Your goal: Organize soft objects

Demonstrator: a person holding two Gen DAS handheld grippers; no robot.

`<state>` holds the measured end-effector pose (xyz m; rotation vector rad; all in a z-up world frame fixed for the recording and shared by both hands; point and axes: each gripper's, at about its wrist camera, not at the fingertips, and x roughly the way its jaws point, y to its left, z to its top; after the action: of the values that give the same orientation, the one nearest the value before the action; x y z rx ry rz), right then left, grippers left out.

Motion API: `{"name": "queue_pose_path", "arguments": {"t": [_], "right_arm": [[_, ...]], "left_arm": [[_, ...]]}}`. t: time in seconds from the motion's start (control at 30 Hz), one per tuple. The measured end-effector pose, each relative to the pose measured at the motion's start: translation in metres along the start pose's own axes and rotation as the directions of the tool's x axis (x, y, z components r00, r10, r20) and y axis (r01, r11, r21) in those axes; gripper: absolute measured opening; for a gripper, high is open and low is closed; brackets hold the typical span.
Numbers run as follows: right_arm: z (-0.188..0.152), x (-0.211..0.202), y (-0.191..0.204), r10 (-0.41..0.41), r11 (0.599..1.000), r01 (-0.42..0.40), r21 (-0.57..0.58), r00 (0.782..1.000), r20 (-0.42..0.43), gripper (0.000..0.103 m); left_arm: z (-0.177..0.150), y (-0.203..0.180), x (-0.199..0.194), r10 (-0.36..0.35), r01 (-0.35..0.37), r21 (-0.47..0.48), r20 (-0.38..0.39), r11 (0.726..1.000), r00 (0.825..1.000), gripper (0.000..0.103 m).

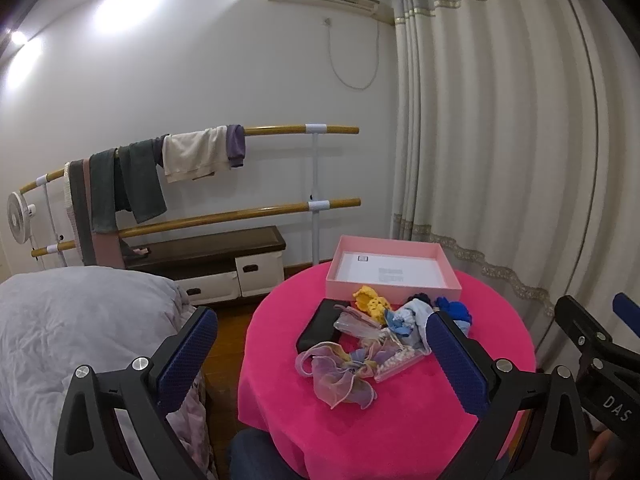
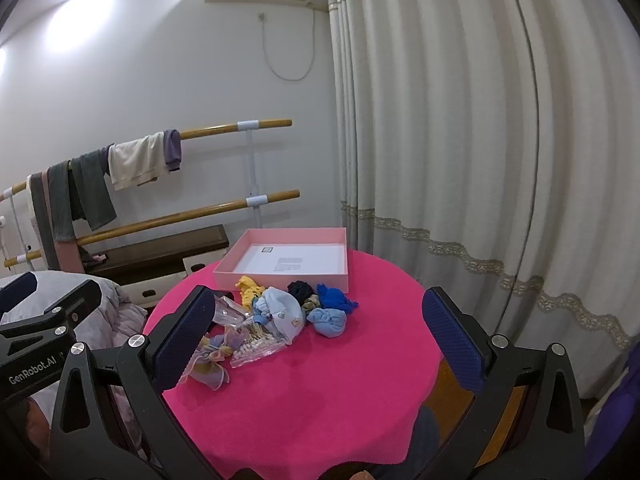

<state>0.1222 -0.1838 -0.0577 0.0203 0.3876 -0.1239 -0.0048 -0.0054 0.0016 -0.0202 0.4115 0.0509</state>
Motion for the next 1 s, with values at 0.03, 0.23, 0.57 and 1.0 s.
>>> {"name": "queue_pose_path", "arguments": {"t": [0.03, 0.23, 0.57, 1.0], "right_arm": [[0.0002, 0.0007, -0.0006, -0.001, 1.000, 0.001, 0.000, 1.000, 0.001, 0.103], [0.0004, -0.0001, -0.0041, 0.001, 1.000, -0.001, -0.002, 1.000, -0.001, 0.103], [0.0007, -0.0001, -0.0024, -0.002, 1.000, 0.002, -0.006, 1.000, 0.000, 0.103], [0.0014, 0.0030, -0.0050, -0.016, 1.000, 0.015, -0.006, 1.000, -0.011, 0.103]], "left_arm": [[-0.0002, -0.0008, -0.0008, 0.001, -0.001, 0.001, 0.003, 1.000, 1.000, 0.103], [-0.0028, -0.0012, -0.0004, -0.001, 0.001, 0.002, 0.009, 1.000, 1.000, 0.103], [-0.0017, 0.0017, -0.0021, -0.010, 0.010, -0.002, 0.012, 1.000, 1.000, 0.103], [0.0003, 0.0021, 0.0028, -0.018, 0.018, 0.000, 0.000, 1.000, 1.000, 0.103]]}}
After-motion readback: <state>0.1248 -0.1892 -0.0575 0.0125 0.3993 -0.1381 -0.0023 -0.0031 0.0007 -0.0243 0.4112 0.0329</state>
